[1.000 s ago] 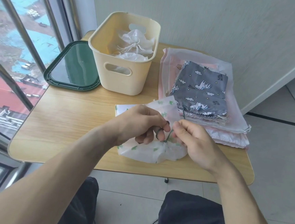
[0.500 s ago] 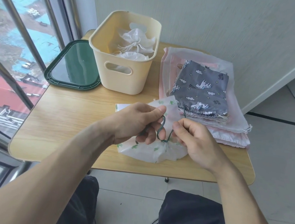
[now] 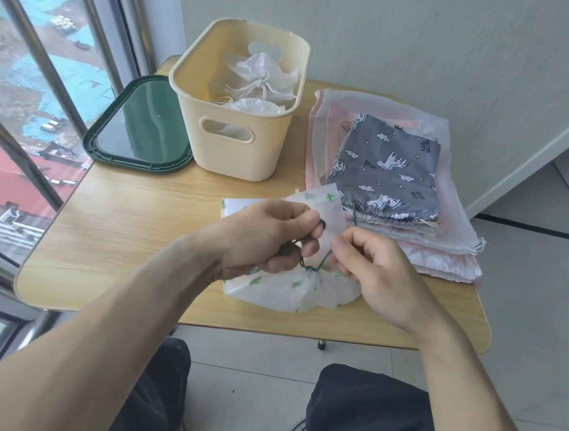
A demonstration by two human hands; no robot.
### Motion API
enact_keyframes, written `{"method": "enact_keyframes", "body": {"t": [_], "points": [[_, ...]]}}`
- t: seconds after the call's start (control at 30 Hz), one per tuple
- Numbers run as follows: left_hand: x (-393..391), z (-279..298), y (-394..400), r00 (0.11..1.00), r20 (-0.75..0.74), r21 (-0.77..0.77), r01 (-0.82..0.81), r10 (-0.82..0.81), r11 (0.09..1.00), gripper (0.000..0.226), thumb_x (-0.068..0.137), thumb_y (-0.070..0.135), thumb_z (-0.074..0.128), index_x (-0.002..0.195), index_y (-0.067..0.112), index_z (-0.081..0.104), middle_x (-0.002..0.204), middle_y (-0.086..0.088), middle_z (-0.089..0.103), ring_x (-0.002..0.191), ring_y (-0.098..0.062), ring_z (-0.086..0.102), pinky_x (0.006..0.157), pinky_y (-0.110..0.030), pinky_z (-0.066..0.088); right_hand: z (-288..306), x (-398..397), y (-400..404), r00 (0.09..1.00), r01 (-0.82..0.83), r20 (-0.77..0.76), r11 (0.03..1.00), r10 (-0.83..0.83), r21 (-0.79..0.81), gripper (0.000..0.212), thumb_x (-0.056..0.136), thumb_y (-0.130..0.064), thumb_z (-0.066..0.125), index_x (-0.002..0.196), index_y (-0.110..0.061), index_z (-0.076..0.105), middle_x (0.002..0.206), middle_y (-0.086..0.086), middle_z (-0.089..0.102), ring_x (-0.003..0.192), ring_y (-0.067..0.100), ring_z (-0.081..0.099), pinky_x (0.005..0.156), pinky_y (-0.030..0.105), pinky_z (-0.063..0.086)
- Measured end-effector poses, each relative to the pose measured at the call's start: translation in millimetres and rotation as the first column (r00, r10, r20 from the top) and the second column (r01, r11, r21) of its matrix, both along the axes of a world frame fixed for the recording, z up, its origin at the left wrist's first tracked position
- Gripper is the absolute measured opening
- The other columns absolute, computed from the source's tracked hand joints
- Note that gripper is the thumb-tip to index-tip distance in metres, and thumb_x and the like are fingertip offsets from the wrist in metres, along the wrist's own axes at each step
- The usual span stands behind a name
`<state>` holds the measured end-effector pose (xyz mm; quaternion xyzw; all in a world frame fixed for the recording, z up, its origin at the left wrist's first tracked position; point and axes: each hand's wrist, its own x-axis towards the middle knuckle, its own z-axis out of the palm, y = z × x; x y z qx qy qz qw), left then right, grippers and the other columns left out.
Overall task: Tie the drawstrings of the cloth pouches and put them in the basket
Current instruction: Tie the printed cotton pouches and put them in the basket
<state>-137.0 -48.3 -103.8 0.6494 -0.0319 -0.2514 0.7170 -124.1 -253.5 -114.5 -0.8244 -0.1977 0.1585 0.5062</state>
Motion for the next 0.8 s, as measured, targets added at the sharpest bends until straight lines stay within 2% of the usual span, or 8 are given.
{"method": "enact_keyframes", "body": {"t": [0.1,0.2,0.27,0.33,0.43,0.53,0.63,0.8], "points": [[-1,-6,-3,0.999,0.033,0.095,-0.005,0.002,0.996,0.020,0.104,0.017,0.049,0.088,0.013,0.061,0.069,-0.004,0.054,0.046,-0.013,0.029,0.040,-0.018,0.021,0,-1,-1,1.000,-0.024,-0.011,1.000,0.024,0.000,0.033,0.093,-0.052,0.051,0.076,-0.026,0.063,0.064,-0.005,0.043,0.063,0.014,0.038,0.063,0.035,0.033],[0,-5,-1,0.999,0.050,0.140,-0.004,-0.003,0.990,0.018,0.102,0.015,0.054,0.088,0.013,0.065,0.068,-0.006,0.057,0.045,-0.014,0.028,0.039,-0.017,0.024,3,-1,-1,0.999,-0.043,-0.022,0.998,0.044,0.052,0.029,0.094,-0.041,0.053,0.074,-0.022,0.061,0.059,-0.018,0.044,0.058,0.004,0.038,0.058,0.020,0.031],[0,-4,1,0.998,0.053,0.193,0.009,-0.019,0.981,0.016,0.101,0.017,0.057,0.089,0.012,0.066,0.067,-0.006,0.060,0.043,-0.013,0.029,0.039,-0.018,0.025,4,-1,-2,0.999,-0.047,-0.017,0.994,0.049,0.103,0.023,0.096,-0.032,0.056,0.079,-0.018,0.062,0.058,-0.021,0.049,0.056,-0.002,0.041,0.056,0.012,0.032],[-2,-4,1,0.997,0.051,0.216,0.046,-0.058,0.975,0.015,0.101,0.020,0.057,0.091,0.009,0.064,0.068,-0.005,0.061,0.043,-0.015,0.031,0.041,-0.020,0.024,3,-3,-1,0.998,-0.053,0.021,0.992,0.051,0.117,0.022,0.099,-0.030,0.059,0.081,-0.018,0.064,0.060,-0.015,0.053,0.058,-0.002,0.043,0.055,0.015,0.034],[-3,-3,0,0.990,0.067,0.213,0.107,-0.124,0.971,0.016,0.101,0.020,0.056,0.090,0.009,0.063,0.068,-0.003,0.061,0.045,-0.017,0.032,0.042,-0.021,0.025,0,-4,3,0.996,-0.046,0.084,0.992,0.036,0.121,0.019,0.096,-0.036,0.062,0.081,-0.025,0.065,0.071,0.008,0.062,0.068,0.014,0.053,0.063,0.035,0.043],[-3,-2,0,0.978,0.079,0.207,0.176,-0.196,0.962,0.024,0.101,0.012,0.055,0.080,0.016,0.066,0.068,-0.004,0.059,0.045,-0.017,0.033,0.042,-0.021,0.025,0,-5,4,0.992,-0.012,0.122,0.984,-0.010,0.179,0.015,0.091,-0.034,0.071,0.081,-0.024,0.065,0.071,0.002,0.065,0.067,0.013,0.058,0.063,0.026,0.047],[-6,-1,-5,0.958,0.048,0.174,0.269,-0.281,0.947,0.043,0.098,0.000,0.049,0.069,0.024,0.069,0.061,0.003,0.054,0.043,-0.013,0.029,0.041,-0.021,0.019,0,-5,4,0.995,0.012,0.095,0.971,-0.035,0.237,0.019,0.081,-0.029,0.078,0.081,-0.015,0.064,0.060,0.001,0.059,0.056,0.014,0.055,0.056,0.022,0.045],[-3,-2,-9,0.953,-0.028,0.061,0.303,-0.302,0.951,0.022,0.087,0.014,0.053,0.093,0.009,0.074,0.062,0.002,0.030,0.054,-0.016,0.016,0.044,-0.026,0.009,-1,-2,5,0.999,0.028,0.021,0.953,-0.036,0.300,0.026,0.081,-0.027,0.077,0.088,-0.010,0.059,0.063,0.003,0.060,0.051,0.017,0.061,0.056,0.027,0.049]]}}
